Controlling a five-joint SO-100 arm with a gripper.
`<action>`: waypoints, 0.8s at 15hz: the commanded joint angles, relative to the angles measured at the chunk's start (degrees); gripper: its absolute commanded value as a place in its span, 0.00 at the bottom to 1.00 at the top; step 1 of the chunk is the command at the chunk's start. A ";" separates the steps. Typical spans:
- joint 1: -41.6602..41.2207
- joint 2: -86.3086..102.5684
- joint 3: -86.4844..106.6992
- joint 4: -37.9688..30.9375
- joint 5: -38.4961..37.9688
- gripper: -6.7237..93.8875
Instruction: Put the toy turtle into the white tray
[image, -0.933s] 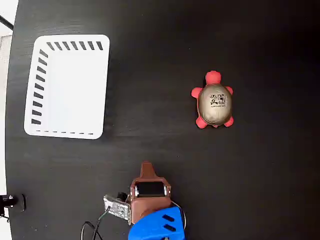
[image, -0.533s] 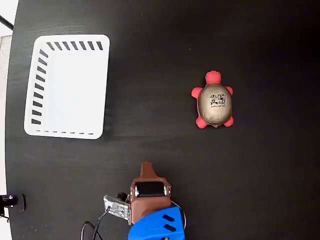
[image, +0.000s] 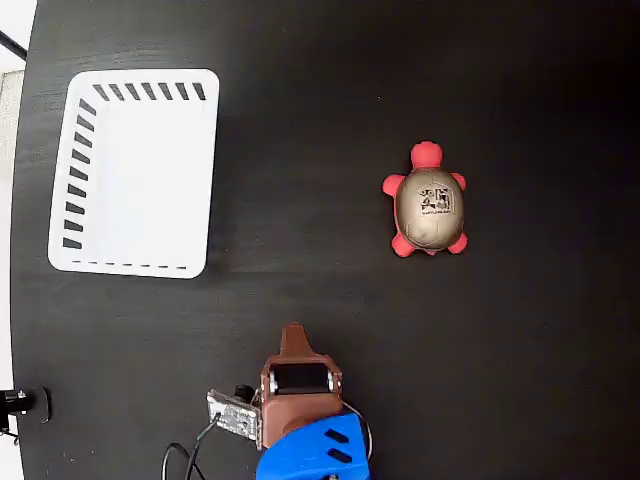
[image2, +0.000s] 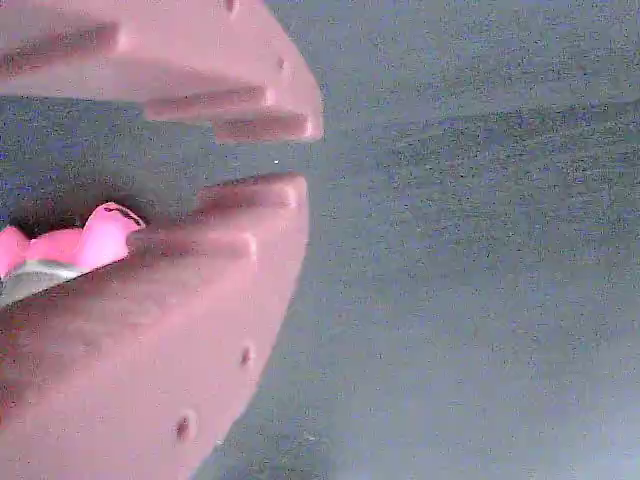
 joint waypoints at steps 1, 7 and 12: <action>0.09 0.26 -0.62 0.44 1.05 0.07; 0.18 0.26 -0.62 0.35 1.23 0.07; 9.58 -28.92 -13.36 -12.66 8.17 0.06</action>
